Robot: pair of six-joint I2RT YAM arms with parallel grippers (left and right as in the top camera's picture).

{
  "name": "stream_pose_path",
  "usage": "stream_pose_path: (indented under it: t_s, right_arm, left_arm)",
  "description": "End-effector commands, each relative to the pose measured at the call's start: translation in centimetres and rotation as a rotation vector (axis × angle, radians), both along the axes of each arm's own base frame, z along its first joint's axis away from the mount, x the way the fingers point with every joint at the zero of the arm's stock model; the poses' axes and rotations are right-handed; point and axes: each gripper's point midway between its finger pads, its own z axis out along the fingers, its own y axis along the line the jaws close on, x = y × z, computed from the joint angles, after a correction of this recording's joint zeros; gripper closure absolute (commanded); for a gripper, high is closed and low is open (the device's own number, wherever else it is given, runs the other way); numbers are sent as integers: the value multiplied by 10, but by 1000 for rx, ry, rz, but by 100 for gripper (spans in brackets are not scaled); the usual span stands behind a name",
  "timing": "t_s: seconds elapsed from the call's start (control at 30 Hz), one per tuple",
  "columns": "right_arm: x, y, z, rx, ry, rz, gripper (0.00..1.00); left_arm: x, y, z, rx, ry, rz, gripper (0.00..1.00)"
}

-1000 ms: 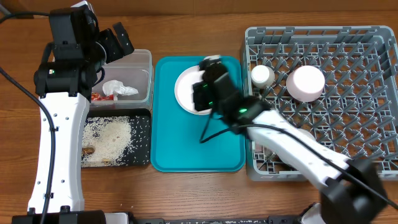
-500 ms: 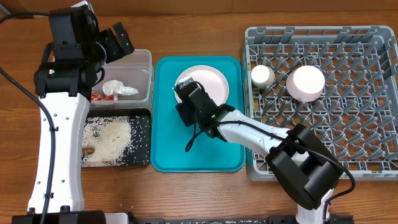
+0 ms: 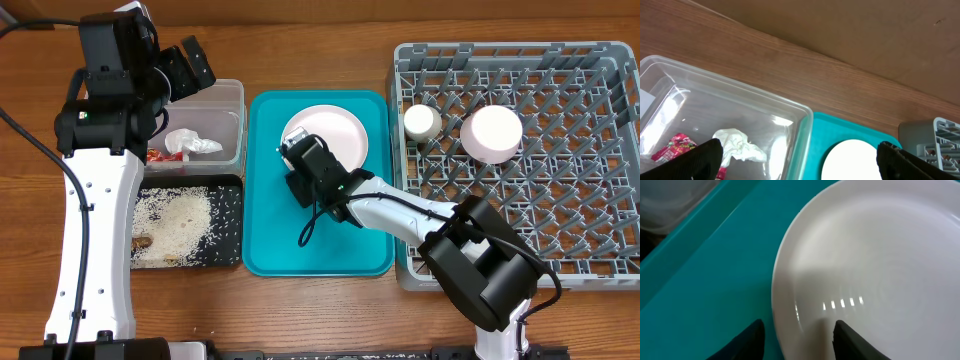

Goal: Sort waste into correct bins and load items into the dishwasher
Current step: 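Grip the white plate's edge with the right gripper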

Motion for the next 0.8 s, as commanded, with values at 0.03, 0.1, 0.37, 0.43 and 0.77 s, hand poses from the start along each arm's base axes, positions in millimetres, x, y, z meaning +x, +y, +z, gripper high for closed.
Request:
stream_pose_path:
  t_s: [0.03,0.1,0.37,0.43,0.77]
  right_arm:
    - [0,3,-4,2,12,9,66]
    - [-1,1,-5,-4,18,9,70]
    - [-29,-3,-21,-24,157,61,78]
    - [-39,-4,-24,-26,204,74,78]
    - [-83,3,16,108,398,98,70]
  left_arm:
    - [1,-1,4,18,-11,-8,0]
    - [1,-1,4,18,-11,-8,0]
    - [1,-1,4,19,-11,-8,0]
    - [1,-1,4,18,-11,-8,0]
    - [1,-1,4,19,-11,-8,0]
